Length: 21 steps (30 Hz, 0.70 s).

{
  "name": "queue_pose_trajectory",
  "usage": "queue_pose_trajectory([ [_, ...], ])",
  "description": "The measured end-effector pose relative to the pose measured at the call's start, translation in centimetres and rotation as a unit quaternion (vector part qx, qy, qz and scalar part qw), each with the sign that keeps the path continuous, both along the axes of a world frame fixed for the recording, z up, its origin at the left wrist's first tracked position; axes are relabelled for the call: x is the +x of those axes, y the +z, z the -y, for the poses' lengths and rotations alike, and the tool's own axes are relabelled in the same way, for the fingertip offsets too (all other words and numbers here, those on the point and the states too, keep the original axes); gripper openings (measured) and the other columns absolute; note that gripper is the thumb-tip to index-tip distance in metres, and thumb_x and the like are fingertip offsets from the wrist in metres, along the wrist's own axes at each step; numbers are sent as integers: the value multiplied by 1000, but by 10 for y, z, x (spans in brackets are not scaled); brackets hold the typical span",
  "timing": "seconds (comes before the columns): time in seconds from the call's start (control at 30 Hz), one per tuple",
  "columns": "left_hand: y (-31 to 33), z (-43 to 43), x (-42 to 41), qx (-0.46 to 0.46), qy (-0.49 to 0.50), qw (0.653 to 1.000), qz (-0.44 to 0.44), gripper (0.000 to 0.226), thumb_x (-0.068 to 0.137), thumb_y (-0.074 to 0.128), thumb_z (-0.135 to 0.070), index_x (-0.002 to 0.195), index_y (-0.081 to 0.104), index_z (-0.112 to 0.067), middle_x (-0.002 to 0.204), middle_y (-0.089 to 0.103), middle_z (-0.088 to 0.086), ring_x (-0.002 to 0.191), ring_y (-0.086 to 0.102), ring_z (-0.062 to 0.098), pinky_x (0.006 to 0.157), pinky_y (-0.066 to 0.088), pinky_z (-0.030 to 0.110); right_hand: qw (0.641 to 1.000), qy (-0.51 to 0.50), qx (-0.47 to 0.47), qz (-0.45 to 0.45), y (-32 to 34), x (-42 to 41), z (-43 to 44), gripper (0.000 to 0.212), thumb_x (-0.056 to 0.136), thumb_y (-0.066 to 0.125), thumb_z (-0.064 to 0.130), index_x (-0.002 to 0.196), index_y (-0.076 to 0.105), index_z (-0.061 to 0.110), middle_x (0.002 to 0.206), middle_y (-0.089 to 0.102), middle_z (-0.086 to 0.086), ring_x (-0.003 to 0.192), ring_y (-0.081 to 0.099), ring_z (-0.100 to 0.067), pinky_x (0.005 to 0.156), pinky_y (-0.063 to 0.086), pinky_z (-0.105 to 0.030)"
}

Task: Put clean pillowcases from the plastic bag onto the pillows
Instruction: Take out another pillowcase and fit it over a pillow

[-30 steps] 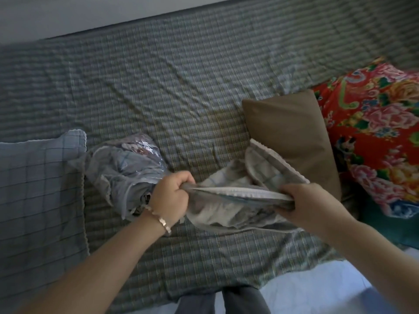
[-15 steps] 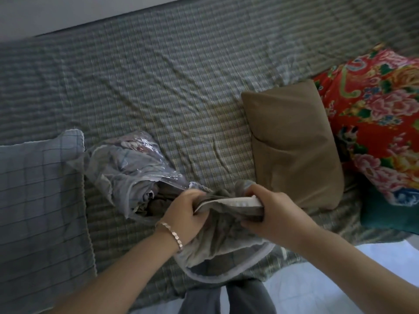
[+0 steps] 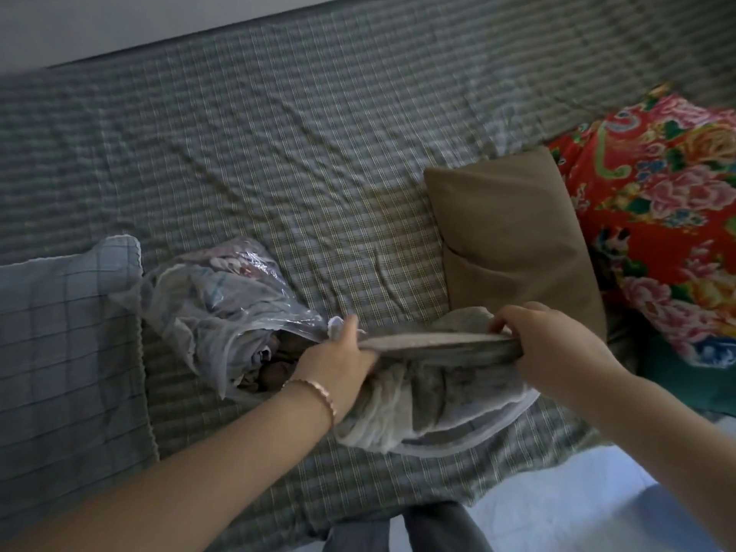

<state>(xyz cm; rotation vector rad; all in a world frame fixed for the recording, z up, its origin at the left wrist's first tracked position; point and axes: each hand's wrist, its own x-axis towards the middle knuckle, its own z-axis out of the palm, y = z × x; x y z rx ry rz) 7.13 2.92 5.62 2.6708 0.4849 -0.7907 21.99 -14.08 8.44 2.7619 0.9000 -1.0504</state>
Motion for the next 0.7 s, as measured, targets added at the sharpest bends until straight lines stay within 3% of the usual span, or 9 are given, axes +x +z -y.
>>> queue_pose_trajectory([
  [0.07,3,-6,10,15,45,998,35,46,93,43,-13,136,28,-14,136,28,14,94,58,30,80,47,34,991,-37,73,102,-4,-1,-2,51,74,55,-3,117,56,24,108,47,-1,94,49,-23,75,44,-32],
  [0.17,10,-4,25,-54,117,987,95,55,89,49,-12,137,21,-15,134,37,8,99,57,28,93,45,42,907,-18,297,299,-21,-20,-5,50,67,60,-3,113,54,15,110,42,-13,100,38,-28,88,32,-41],
  [0.23,12,-4,38,-72,127,980,132,57,88,48,-12,138,20,-17,126,46,7,96,57,28,82,45,34,865,99,422,253,-47,-41,-12,37,73,62,11,109,52,15,109,48,-10,100,48,-28,89,37,-38],
  [0.3,13,-4,47,-58,110,982,144,57,89,45,-11,140,21,-18,126,48,6,96,57,27,73,40,29,900,236,348,116,-72,-56,-29,64,63,73,29,120,50,14,119,56,-7,111,55,-26,100,43,-39],
  [0.37,10,-5,56,-30,91,987,127,59,90,42,-11,143,17,-20,129,47,6,97,57,26,74,40,30,946,283,149,-44,-93,-56,-48,88,69,71,37,143,30,13,145,37,-8,137,30,-26,117,13,-41],
  [0.47,6,-24,64,70,146,984,70,53,91,41,-11,140,21,-19,137,38,9,99,58,33,74,42,38,917,382,-53,-105,-118,-51,-62,82,85,60,38,149,14,16,152,25,-5,143,10,-27,116,-2,-47],
  [0.57,-4,-52,81,150,279,949,9,56,88,49,-9,137,23,-16,140,28,16,101,57,40,73,40,41,927,371,51,-16,-143,-30,-44,74,71,74,37,133,48,6,123,61,-7,117,54,-21,108,33,-37],
  [0.63,-15,-54,94,168,296,940,-35,59,89,50,-9,140,20,-17,138,27,17,104,55,40,78,43,43,929,332,134,-92,-150,-7,-25,74,74,67,19,140,37,10,132,52,-6,117,52,-23,105,34,-33],
  [0.7,-27,-42,114,160,281,944,-73,60,90,44,-8,141,16,-20,136,30,17,107,54,40,81,44,44,928,250,271,-56,-147,26,-10,65,65,63,15,129,50,13,122,58,-3,106,59,-23,93,44,-29],
])
